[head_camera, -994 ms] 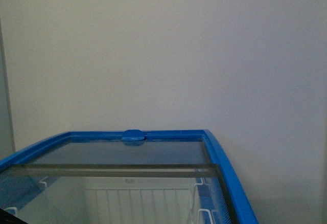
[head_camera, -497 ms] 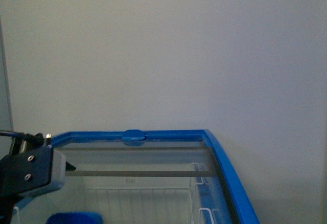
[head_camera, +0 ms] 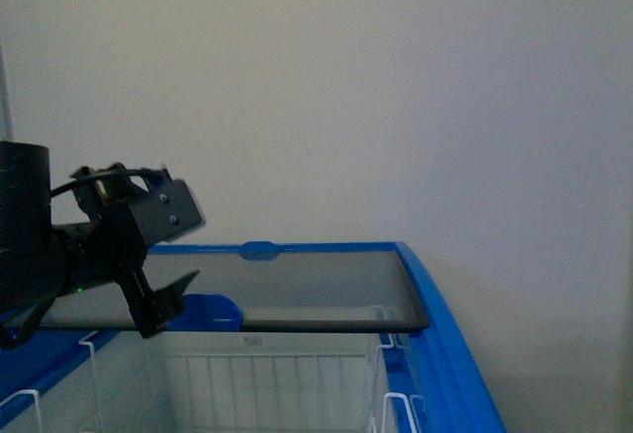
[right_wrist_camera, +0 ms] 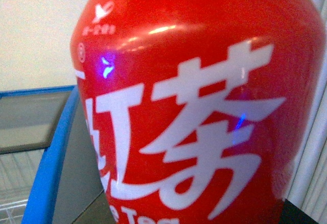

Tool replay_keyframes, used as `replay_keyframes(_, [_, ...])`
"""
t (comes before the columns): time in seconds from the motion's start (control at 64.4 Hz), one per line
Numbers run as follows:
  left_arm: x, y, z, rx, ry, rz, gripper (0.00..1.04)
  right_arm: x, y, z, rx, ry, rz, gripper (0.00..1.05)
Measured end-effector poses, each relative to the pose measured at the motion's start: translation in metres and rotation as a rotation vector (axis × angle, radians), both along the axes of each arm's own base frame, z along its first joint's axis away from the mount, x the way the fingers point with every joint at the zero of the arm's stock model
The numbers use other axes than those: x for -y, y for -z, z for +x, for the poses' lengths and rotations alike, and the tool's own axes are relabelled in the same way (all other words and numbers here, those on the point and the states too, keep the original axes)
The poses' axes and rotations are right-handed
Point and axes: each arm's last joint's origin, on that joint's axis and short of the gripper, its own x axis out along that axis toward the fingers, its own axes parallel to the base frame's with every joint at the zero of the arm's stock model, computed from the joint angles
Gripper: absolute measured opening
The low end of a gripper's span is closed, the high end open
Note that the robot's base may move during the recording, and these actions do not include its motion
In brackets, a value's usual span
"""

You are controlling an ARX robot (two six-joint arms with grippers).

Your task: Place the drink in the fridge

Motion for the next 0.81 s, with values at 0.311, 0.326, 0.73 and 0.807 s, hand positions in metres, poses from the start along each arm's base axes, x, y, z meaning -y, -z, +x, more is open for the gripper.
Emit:
replay_keyframes(0.311, [-0.007, 0.006, -0.058, -0.223, -0.138, -0.337, 0.97, 0.0, 0.0, 0.0, 0.0, -0.004, -0.001, 0.36])
replay_keyframes(0.326, [-0.008, 0.006, -0.062, -0.247, -0.142, -0.37, 0.97, 0.0, 0.0, 0.0, 0.0, -0.004, -0.001, 0.36])
replay_keyframes(0.73, [-0.029, 0.005, -0.258, -0.2, -0.358, -1.055, 0.53, -0.001, -0.005, 0.004, -0.089, -0.111, -0.058, 0.36])
replay_keyframes(0.807, [-0.034, 0.016, -0.264, -0.237, -0.347, -1.052, 0.42, -0.002, -0.016, 0.004, -0.22, -0.264, -0.139, 0.36])
